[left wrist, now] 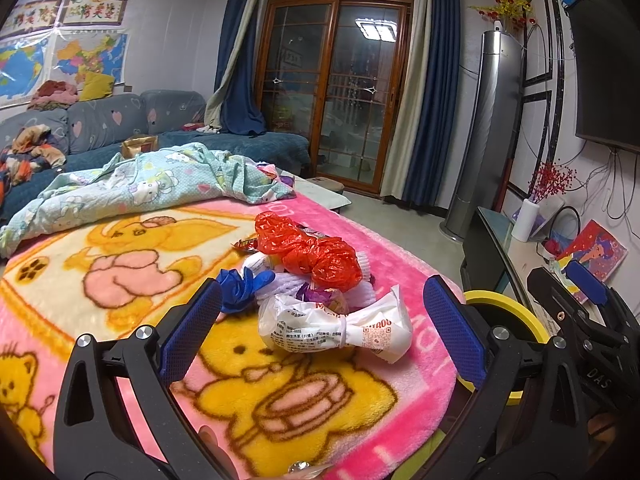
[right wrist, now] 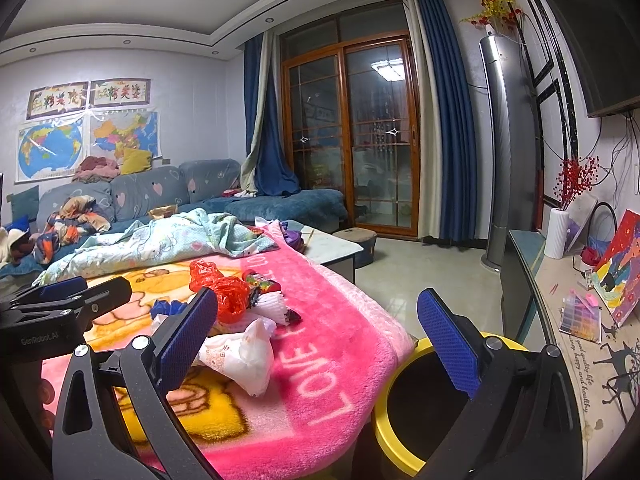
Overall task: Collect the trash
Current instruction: 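Move both grippers toward the trash pile on the pink blanket, then grasp the red plastic bag with the right gripper while the left grasps the white plastic bag, then carry both held bags over to the yellow-rimmed trash bin, then open the right gripper over the bin while the left releases the white bag, then move both open grippers back to the trash pile, then grasp a purple candy wrapper with each gripper, then carry both purple wrappers over the yellow-rimmed bin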
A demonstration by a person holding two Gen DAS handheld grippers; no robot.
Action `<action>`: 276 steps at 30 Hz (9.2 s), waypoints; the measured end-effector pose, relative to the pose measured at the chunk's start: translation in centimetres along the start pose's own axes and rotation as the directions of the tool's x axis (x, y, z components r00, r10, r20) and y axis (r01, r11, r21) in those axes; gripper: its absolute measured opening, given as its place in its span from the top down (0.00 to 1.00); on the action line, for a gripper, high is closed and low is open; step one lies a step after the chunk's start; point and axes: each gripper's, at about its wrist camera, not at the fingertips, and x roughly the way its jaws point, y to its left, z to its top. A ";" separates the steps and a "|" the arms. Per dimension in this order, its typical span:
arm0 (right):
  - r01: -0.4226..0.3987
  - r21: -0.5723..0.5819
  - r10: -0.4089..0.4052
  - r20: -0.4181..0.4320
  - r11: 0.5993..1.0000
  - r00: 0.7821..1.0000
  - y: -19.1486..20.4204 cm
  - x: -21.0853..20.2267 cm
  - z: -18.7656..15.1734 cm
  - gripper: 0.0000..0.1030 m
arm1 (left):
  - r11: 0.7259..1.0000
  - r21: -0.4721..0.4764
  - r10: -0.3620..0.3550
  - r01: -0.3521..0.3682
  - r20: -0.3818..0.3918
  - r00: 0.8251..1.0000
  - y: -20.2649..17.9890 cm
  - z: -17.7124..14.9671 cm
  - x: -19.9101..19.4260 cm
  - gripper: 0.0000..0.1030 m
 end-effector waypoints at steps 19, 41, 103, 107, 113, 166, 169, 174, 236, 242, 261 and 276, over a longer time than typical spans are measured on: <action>-0.017 0.001 0.017 -0.039 1.000 0.999 0.3 0.8 -0.2 0.06 | 1.000 -0.023 0.001 -0.002 -0.028 1.000 1.0 -0.4 0.6 0.10; -0.213 -0.039 0.203 -0.185 0.976 0.962 3.3 7.9 1.3 0.06 | 0.962 -0.266 0.028 -0.062 -0.130 0.991 10.4 -0.6 3.8 0.10; -0.321 0.228 0.387 -0.374 0.919 0.843 -0.3 16.1 4.0 0.84 | 0.939 -0.270 -0.283 0.214 -0.248 0.926 8.6 0.2 8.5 0.62; -0.296 0.240 0.367 -0.356 0.925 0.860 -1.7 15.2 4.3 0.84 | 0.947 -0.231 -0.273 0.221 -0.223 0.936 7.7 1.1 8.6 0.62; -0.261 0.265 0.340 -0.317 0.928 0.885 -4.0 13.8 4.9 0.84 | 0.963 -0.147 -0.254 0.227 -0.201 0.946 5.5 2.0 9.9 0.63; 0.255 0.455 0.020 -0.517 0.853 0.856 -24.4 6.6 -4.2 0.65 | 0.843 0.177 -0.418 0.508 -0.377 0.826 -17.6 -3.0 16.7 0.53; 0.278 0.461 0.004 -0.521 0.843 0.854 -24.8 6.5 -4.4 0.56 | 0.842 0.176 -0.417 0.509 -0.385 0.823 -17.7 -3.3 16.8 0.41; 0.286 0.473 -0.006 -0.510 0.833 0.860 -25.3 6.2 -4.4 0.53 | 0.852 0.158 -0.415 0.500 -0.378 0.827 -17.1 -3.3 16.5 0.22; -0.325 0.220 0.391 -0.585 0.920 0.710 3.5 17.6 -5.0 0.66 | 0.928 -0.293 -0.329 0.229 -0.362 0.872 8.7 -4.0 14.6 0.40; -0.342 0.254 0.424 -0.608 0.905 0.671 3.2 17.6 -5.8 0.81 | 0.931 -0.273 -0.339 0.243 -0.397 0.853 7.7 -4.9 15.3 0.54; -0.333 0.278 0.433 -0.624 0.901 0.650 1.3 14.2 -5.0 0.89 | 0.918 -0.219 -0.394 0.331 -0.402 0.827 6.2 -4.1 13.1 0.77; -0.292 0.294 0.414 -0.608 0.910 0.677 -0.8 11.5 -3.7 0.89 | 0.908 -0.183 -0.418 0.377 -0.350 0.838 4.6 -2.2 11.0 0.78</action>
